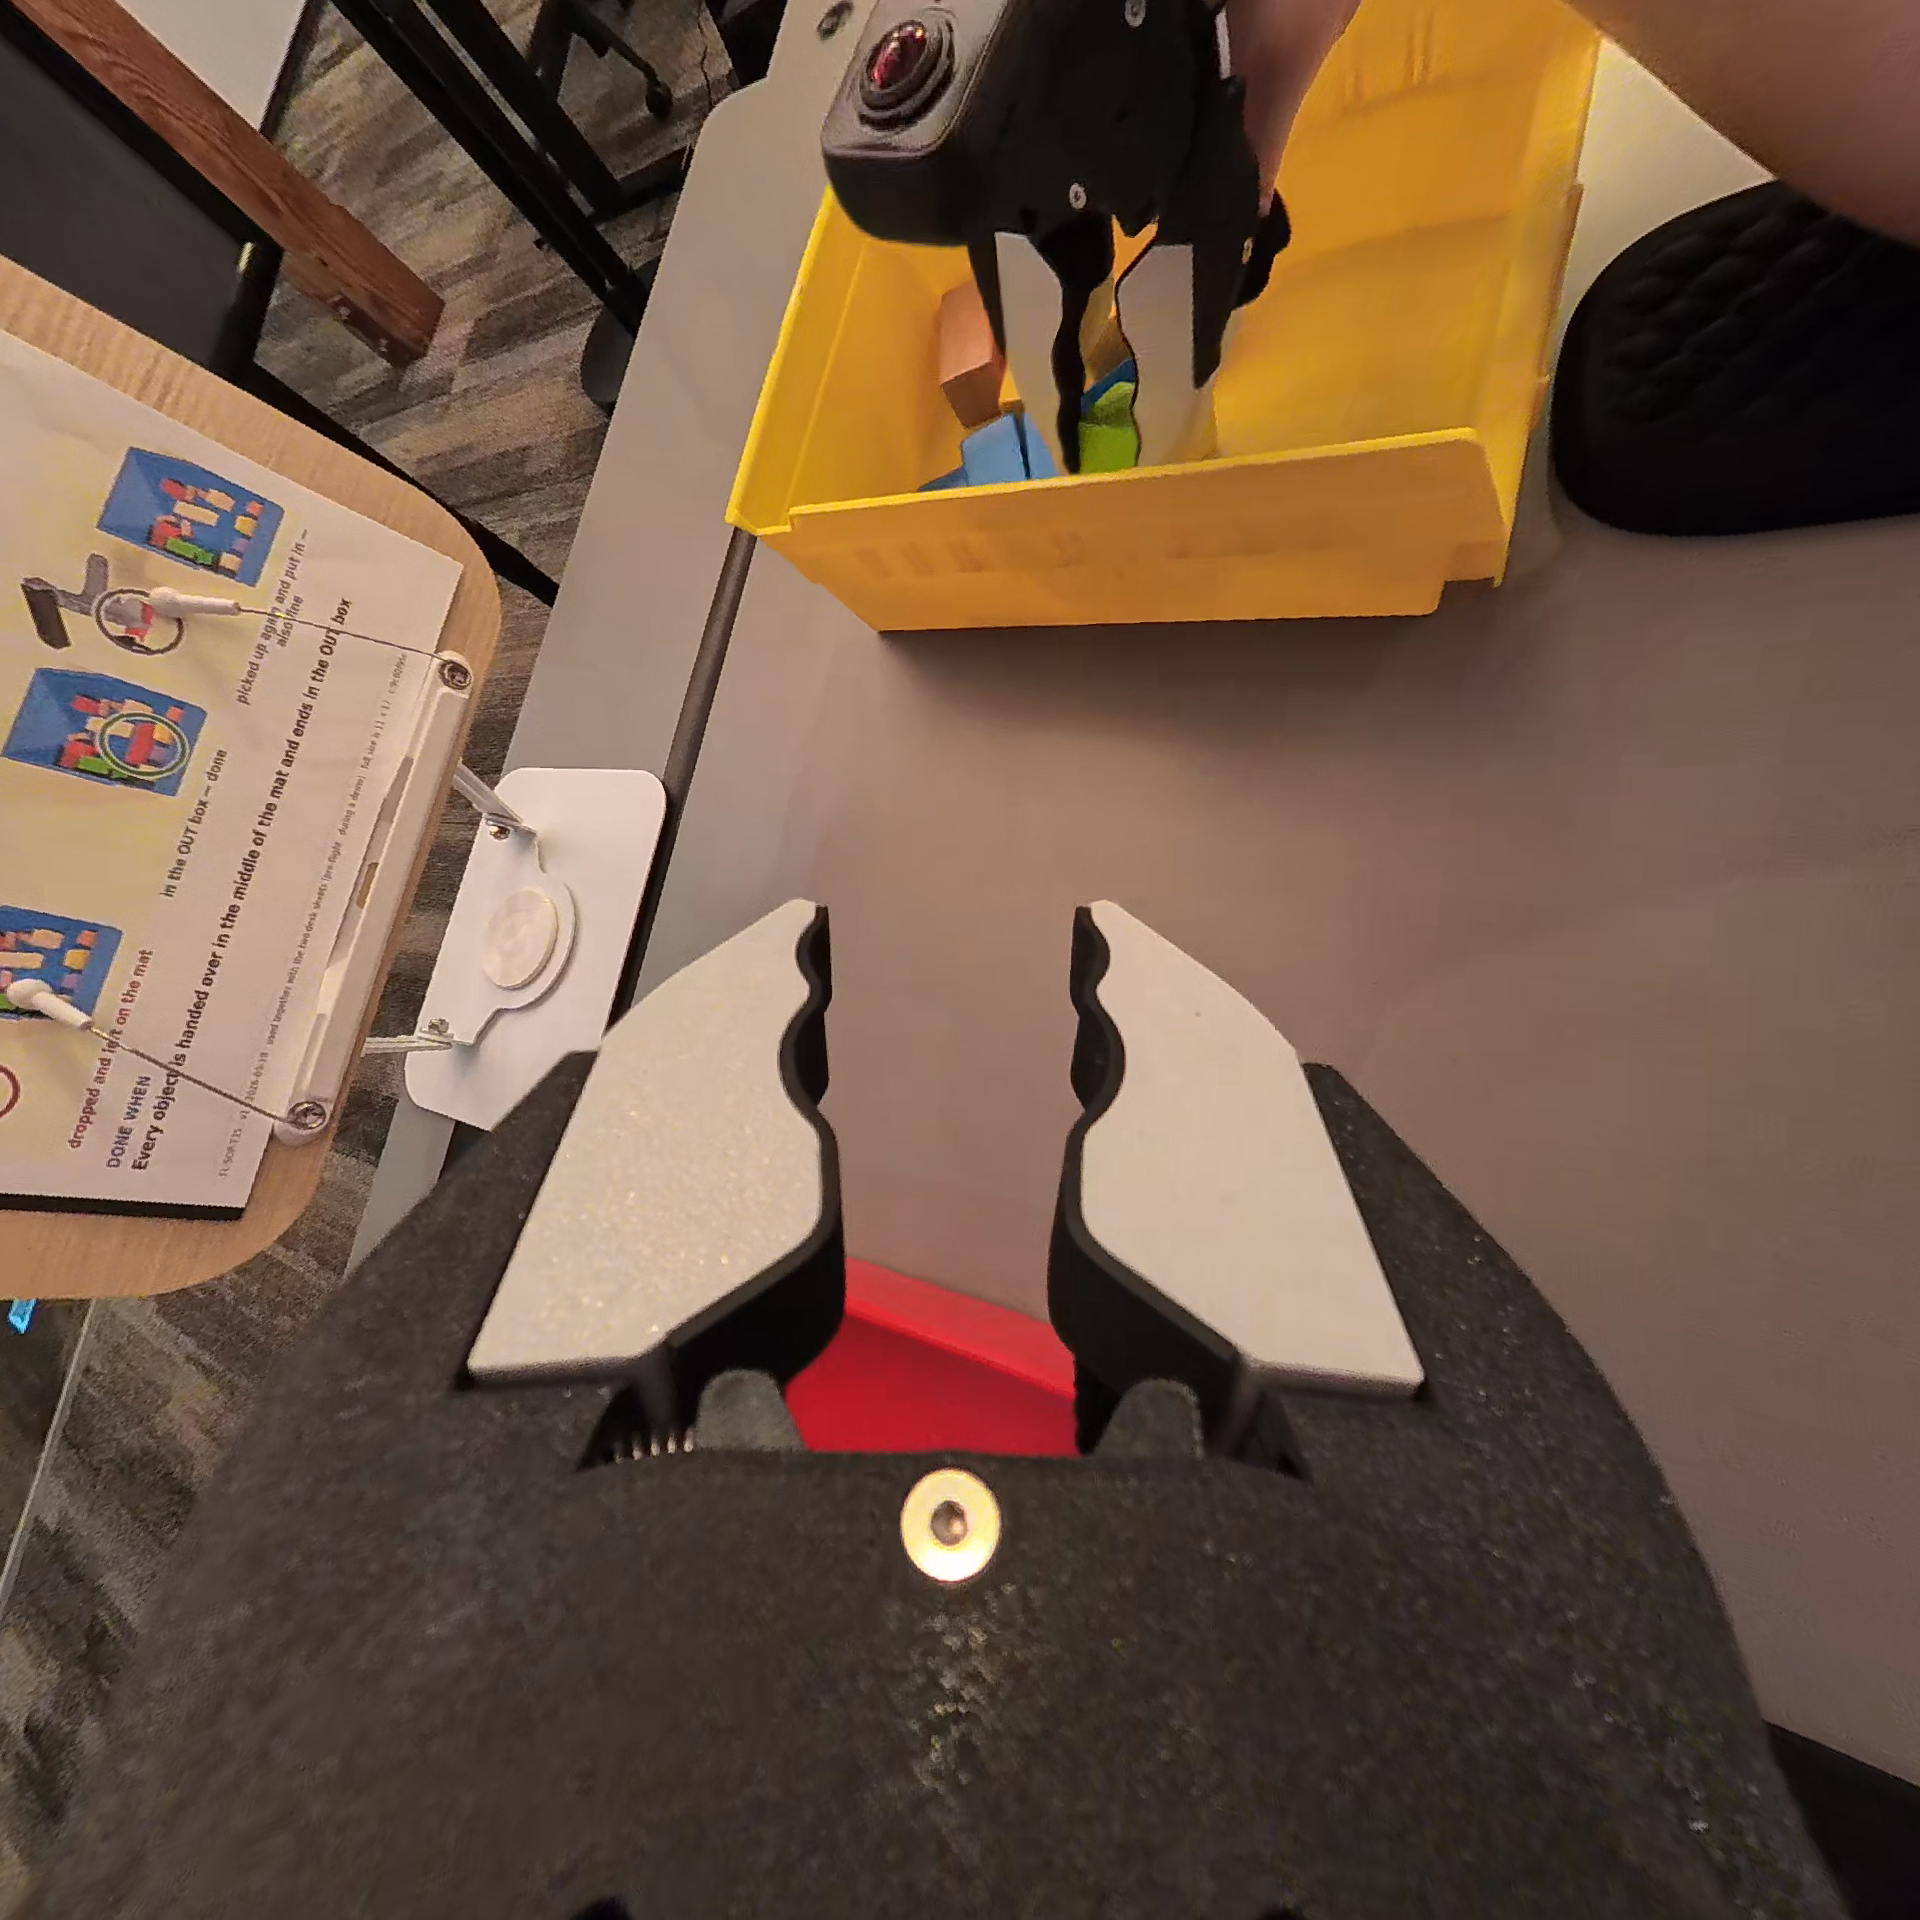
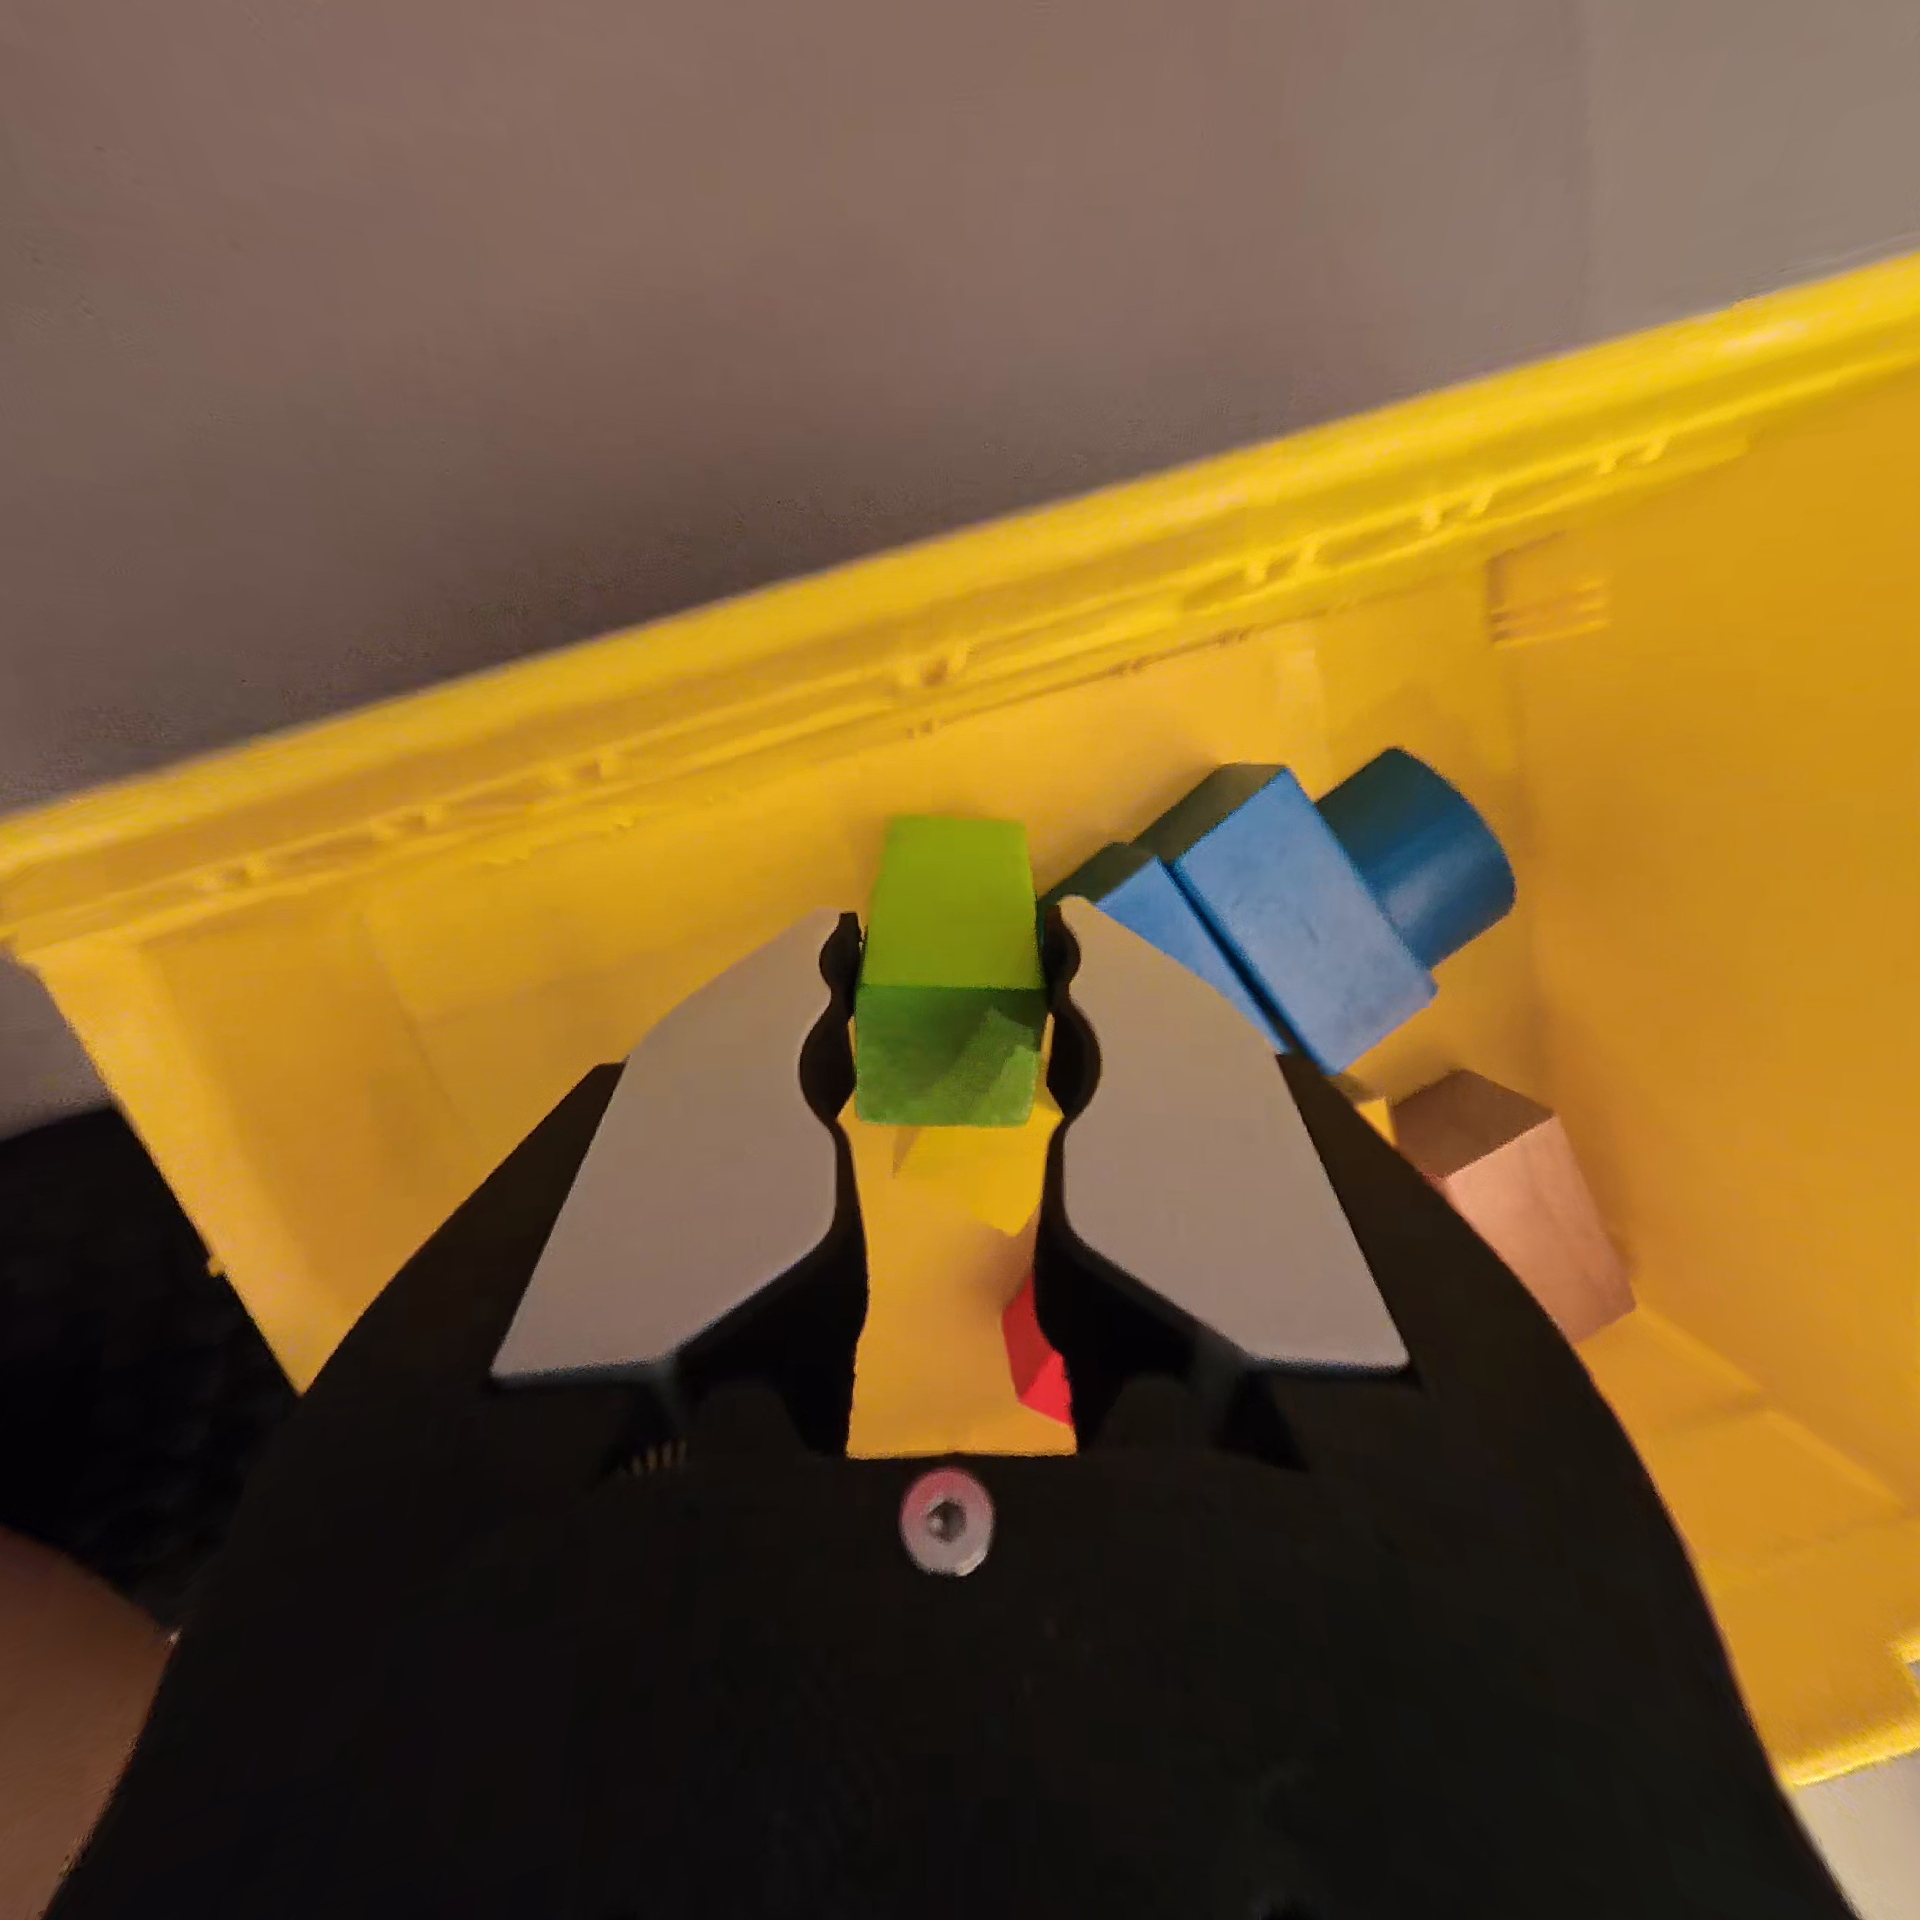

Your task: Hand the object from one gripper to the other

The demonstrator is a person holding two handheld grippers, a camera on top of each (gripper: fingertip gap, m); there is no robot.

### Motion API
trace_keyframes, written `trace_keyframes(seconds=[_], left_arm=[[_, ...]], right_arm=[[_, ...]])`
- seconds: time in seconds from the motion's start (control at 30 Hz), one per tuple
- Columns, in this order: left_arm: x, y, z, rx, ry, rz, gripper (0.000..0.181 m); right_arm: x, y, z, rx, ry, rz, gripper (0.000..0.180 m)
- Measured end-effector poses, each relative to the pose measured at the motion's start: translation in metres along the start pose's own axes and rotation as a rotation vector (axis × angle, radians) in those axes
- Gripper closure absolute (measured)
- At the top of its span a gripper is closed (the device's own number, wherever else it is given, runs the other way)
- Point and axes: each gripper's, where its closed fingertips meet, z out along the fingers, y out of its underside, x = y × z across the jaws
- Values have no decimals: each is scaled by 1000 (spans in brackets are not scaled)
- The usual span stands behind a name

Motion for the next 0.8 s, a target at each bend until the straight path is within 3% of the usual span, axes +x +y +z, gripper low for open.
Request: trace_keyframes(seconds=[0.2, 0.43, 0.63, 0.8], left_arm=[[1, 3, 3, -26, -1, 6, 137], [3, 5, 5, -42, 5, 12, 137], [6, 10, 8, -74, 17, 10, 145], [4, 6, 8, -52, 15, -2, 141]], right_arm=[[15, -8, 5, -24, 83, 58, 144], [3, 21, 5, -221, 43, 190, 145], [-2, 21, 13, -293, 18, 271, 145], [-1, 31, 21, -346, -3, 321, 145]])
